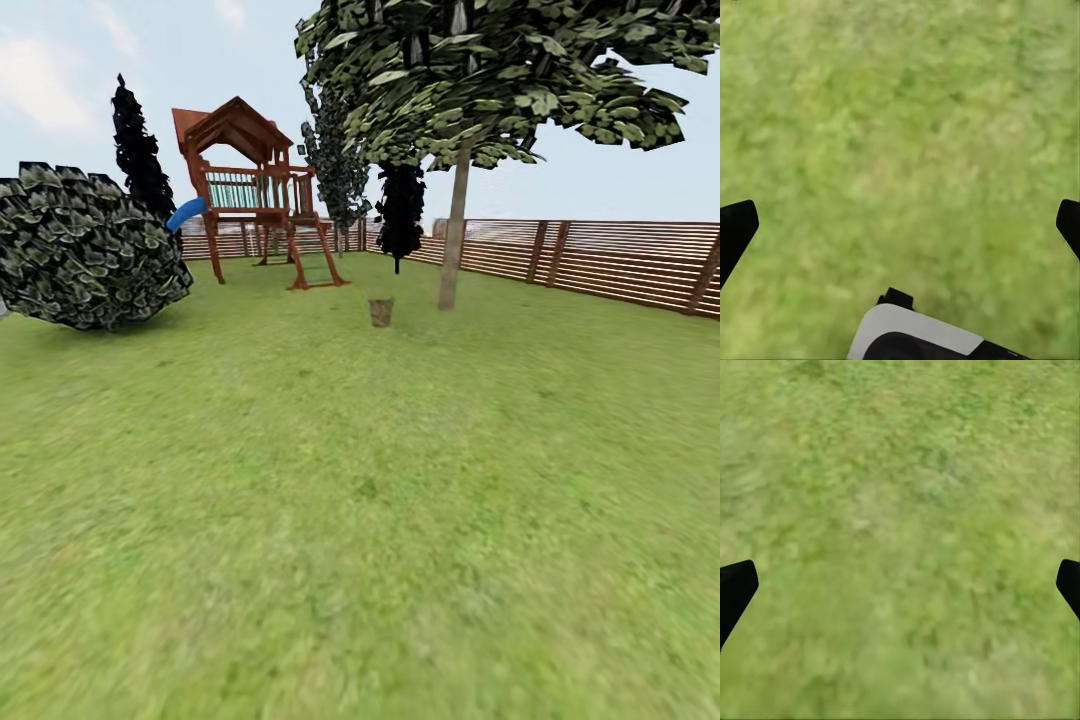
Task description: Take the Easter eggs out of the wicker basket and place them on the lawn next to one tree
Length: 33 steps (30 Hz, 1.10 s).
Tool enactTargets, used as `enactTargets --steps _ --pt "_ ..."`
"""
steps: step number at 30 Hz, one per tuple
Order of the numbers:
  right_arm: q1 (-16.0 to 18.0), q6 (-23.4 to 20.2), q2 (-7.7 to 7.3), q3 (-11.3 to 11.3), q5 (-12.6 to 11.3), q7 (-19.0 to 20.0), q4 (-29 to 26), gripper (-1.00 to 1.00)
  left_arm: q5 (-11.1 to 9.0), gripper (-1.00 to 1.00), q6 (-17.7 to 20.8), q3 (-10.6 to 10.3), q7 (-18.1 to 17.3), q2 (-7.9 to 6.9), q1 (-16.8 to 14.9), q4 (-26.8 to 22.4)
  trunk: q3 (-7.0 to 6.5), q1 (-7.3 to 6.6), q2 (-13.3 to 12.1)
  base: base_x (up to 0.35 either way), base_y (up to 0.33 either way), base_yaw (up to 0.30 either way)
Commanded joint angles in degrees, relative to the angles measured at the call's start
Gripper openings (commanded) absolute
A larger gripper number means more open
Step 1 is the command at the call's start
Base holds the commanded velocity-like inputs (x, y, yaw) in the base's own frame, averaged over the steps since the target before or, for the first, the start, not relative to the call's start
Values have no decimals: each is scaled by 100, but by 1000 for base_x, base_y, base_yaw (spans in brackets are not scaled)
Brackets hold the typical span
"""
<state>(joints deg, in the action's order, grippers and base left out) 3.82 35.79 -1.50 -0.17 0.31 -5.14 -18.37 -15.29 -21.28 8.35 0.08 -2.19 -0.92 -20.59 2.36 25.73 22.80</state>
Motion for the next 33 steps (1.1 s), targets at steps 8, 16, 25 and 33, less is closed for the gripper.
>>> enactTargets --steps 8,16,25,33 --pt "5 16 0 0 5 -14 0 100 -35 100 -23 -9 1 3 -5 5 13 6 12 320 0 0" --pt "5 16 -1 0 5 -14 0 100 -184 100 -33 -9 1 0 -5 3 13 6 12 331 71 0" --pt "5 16 -8 -9 5 -22 0 100 -235 100 -26 -9 1 -1 -5 3 13 6 12 193 179 0" --pt "5 16 -12 -14 5 -26 0 100 -237 100 -17 -9 1 -25 -5 2 13 6 12 78 23 0"
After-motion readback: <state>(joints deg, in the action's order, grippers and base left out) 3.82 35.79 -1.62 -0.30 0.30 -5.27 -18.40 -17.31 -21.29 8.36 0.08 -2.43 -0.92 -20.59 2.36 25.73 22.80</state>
